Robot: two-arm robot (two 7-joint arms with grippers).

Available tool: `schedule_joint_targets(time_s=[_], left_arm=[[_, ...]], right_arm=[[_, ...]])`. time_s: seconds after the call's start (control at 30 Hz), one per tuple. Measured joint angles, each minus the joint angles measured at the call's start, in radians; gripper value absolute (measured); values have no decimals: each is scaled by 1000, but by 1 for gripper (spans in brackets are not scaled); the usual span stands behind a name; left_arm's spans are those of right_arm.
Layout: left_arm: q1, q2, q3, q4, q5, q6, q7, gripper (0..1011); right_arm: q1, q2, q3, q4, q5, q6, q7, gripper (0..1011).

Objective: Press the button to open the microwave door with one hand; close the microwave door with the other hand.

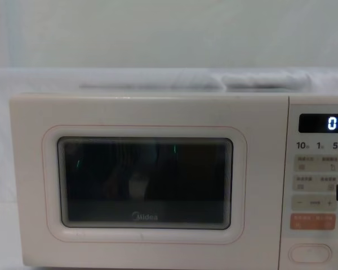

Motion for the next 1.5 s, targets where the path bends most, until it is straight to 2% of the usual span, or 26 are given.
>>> schedule_joint_targets(time_s=[0.3,0.4,0.77,0.8,1.13,1.17,1.2,1.27,1.3,1.4,1.47,1.5], left_arm=[[0,1,1,-1,-1,-1,0,0],[0,1,1,-1,-2,-1,0,29],[0,2,1,-1,-3,-1,0,328],[0,2,1,-1,-3,-1,0,389],[0,2,1,-1,-3,-1,0,717],[0,2,1,-1,-3,-1,0,717],[0,2,1,-1,-3,-1,0,773],[0,2,1,-1,-3,-1,0,812],[0,2,1,-1,-3,-1,0,866],[0,2,1,-1,-3,-1,0,917],[0,2,1,-1,-3,-1,0,988],[0,2,1,-1,-3,-1,0,988]], right_arm=[[0,0,0,0,0,0,0,1002],[0,0,0,0,0,0,0,1002],[0,0,0,0,0,0,0,1002],[0,0,0,0,0,0,0,1002],[0,0,0,0,0,0,0,1002],[0,0,0,0,0,0,0,1002],[0,0,0,0,0,0,0,1002],[0,0,0,0,0,0,0,1002],[0,0,0,0,0,0,0,1002],[0,0,0,0,0,0,0,1002],[0,0,0,0,0,0,0,1002],[0,0,0,0,0,0,0,1002]])
